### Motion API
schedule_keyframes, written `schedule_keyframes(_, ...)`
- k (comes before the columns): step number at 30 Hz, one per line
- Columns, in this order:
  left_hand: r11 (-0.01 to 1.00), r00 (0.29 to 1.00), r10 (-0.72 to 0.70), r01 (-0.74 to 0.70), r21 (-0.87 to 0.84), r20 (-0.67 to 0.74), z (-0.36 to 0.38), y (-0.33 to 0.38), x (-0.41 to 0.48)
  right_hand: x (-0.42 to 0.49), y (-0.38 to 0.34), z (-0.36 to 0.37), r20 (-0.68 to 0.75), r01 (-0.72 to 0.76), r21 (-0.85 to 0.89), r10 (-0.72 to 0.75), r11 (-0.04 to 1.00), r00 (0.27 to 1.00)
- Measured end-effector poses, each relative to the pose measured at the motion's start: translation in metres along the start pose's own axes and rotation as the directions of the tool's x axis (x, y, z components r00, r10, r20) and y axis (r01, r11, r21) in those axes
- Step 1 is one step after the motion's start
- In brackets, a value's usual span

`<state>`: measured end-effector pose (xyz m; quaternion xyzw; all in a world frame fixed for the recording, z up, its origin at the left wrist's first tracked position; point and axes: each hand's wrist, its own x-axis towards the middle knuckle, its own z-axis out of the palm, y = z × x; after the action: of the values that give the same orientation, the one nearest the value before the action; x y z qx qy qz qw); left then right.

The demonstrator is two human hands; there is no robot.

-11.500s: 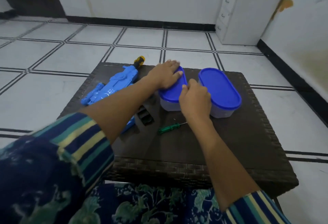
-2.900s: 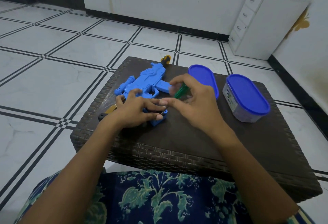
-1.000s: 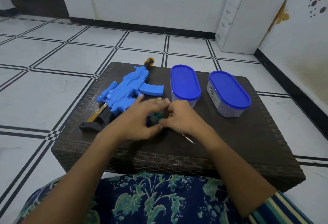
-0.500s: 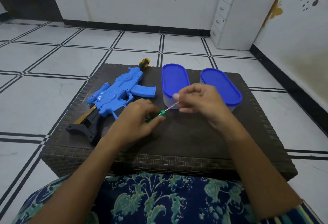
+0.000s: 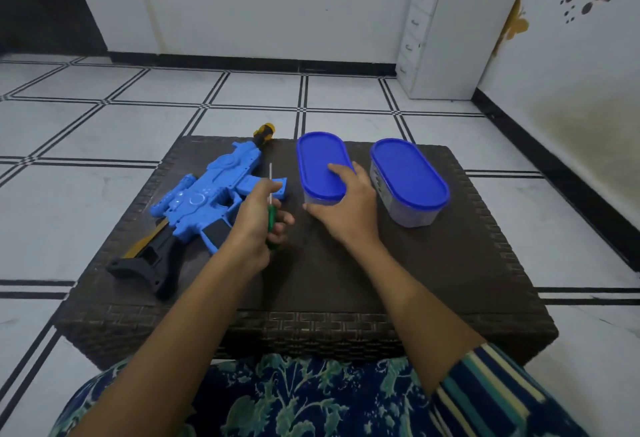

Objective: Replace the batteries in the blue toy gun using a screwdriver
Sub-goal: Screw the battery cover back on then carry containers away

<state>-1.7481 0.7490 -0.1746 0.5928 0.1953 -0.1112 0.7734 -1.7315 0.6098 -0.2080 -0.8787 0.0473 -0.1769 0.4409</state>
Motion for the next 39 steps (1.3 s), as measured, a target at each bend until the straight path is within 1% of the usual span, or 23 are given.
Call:
schedule_keyframes(2,0.997,0.997,0.061,-0.059,0.048,-0.039,0.004,0.000,0.004,-0.004,-0.005,-0.009,-0.094,0.013,0.058,-0.007,0.998,0.996)
schedule_keyframes(4,0.995,0.994,0.102,-0.101,0.019,-0.033,0.010,-0.001,0.004,-0.011,-0.011,-0.019,-0.132,0.039,0.150,-0.019,0.988,0.991)
schedule_keyframes(6,0.993,0.991,0.100,-0.092,-0.080,0.092,0.014,0.000,0.000,-0.025,-0.018,-0.028,-0.092,0.076,0.212,-0.057,0.974,0.994)
schedule_keyframes(8,0.989,0.969,0.128,-0.109,-0.101,0.209,0.018,0.001,-0.003,-0.038,-0.023,-0.036,-0.041,0.134,0.161,-0.129,0.978,0.991)
schedule_keyframes(9,0.987,0.969,0.154,-0.140,-0.084,0.192,0.018,0.001,-0.003,-0.041,-0.024,-0.040,-0.001,0.155,0.146,-0.157,0.977,0.988)
schedule_keyframes(10,0.984,0.976,0.171,-0.163,-0.070,0.135,0.019,0.001,-0.004,-0.042,-0.023,-0.044,0.049,0.158,0.191,-0.171,0.969,0.984)
schedule_keyframes(11,0.983,0.982,0.174,-0.169,-0.069,0.077,0.018,0.000,-0.003,-0.042,-0.023,-0.050,0.086,0.121,0.303,-0.154,0.945,0.984)
schedule_keyframes(12,0.983,0.985,0.168,-0.163,-0.083,0.049,0.019,0.000,-0.003,-0.040,-0.024,-0.057,0.063,0.053,0.429,-0.089,0.902,0.994)
schedule_keyframes(13,0.983,0.985,0.165,-0.160,-0.095,0.050,0.020,0.000,-0.003,-0.037,-0.022,-0.063,-0.022,0.008,0.534,0.005,0.845,1.000)
schedule_keyframes(14,0.982,0.984,0.164,-0.156,-0.105,0.073,0.022,0.000,-0.004,-0.031,-0.019,-0.070,-0.179,0.010,0.561,0.109,0.828,0.978)
schedule_keyframes(16,0.985,0.981,0.152,-0.140,-0.104,0.120,0.026,-0.003,-0.007,-0.015,-0.004,-0.082,-0.521,-0.029,0.358,0.225,0.933,0.824)
schedule_keyframes(17,0.988,0.981,0.142,-0.132,-0.084,0.128,0.028,-0.005,-0.006,-0.007,0.007,-0.086,-0.595,-0.132,0.239,0.252,0.962,0.764)
schedule_keyframes(18,0.990,0.982,0.135,-0.129,-0.055,0.132,0.031,-0.006,-0.006,0.002,0.021,-0.087,-0.579,-0.276,0.194,0.337,0.941,0.742)
schedule_keyframes(19,0.991,0.982,0.132,-0.129,-0.028,0.134,0.033,-0.009,-0.005,0.008,0.034,-0.086,-0.506,-0.397,0.209,0.446,0.894,0.738)
schedule_keyframes(20,0.992,0.981,0.130,-0.129,-0.011,0.142,0.036,-0.010,-0.004,0.013,0.042,-0.085,-0.408,-0.477,0.261,0.543,0.839,0.734)
schedule_keyframes(21,0.992,0.979,0.122,-0.122,-0.010,0.163,0.039,-0.012,-0.005,0.014,0.046,-0.085,-0.331,-0.497,0.332,0.593,0.801,0.734)
schedule_keyframes(23,0.995,0.975,0.096,-0.092,-0.029,0.202,0.043,-0.015,-0.004,0.013,0.045,-0.085,-0.274,-0.458,0.471,0.618,0.754,0.737)
schedule_keyframes(25,0.996,0.979,0.086,-0.087,-0.003,0.183,0.047,-0.017,-0.005,0.010,0.040,-0.086,-0.308,-0.404,0.530,0.613,0.746,0.728)
schedule_keyframes(28,0.986,0.984,0.125,-0.138,0.098,0.130,0.046,-0.019,-0.003,0.003,0.028,-0.082,-0.306,-0.346,0.615,0.620,0.708,0.723)
schedule_keyframes(30,0.978,0.979,0.148,-0.166,0.124,0.140,0.045,-0.020,-0.002,-0.005,0.019,-0.079,-0.270,-0.325,0.689,0.646,0.648,0.714)
schedule_keyframes(33,0.987,0.979,0.153,-0.159,0.035,0.137,0.045,-0.019,0.002,-0.010,0.008,-0.077,-0.172,-0.293,0.804,0.673,0.518,0.719)
schedule_keyframes(36,0.985,0.976,0.159,-0.147,-0.091,0.146,0.044,-0.005,0.016,0.000,0.002,-0.073,-0.117,-0.282,0.847,0.675,0.451,0.728)
schedule_keyframes(39,0.975,0.962,0.218,-0.220,-0.008,0.164,0.041,0.017,0.037,0.017,-0.001,-0.069,-0.116,-0.263,0.864,0.678,0.430,0.726)
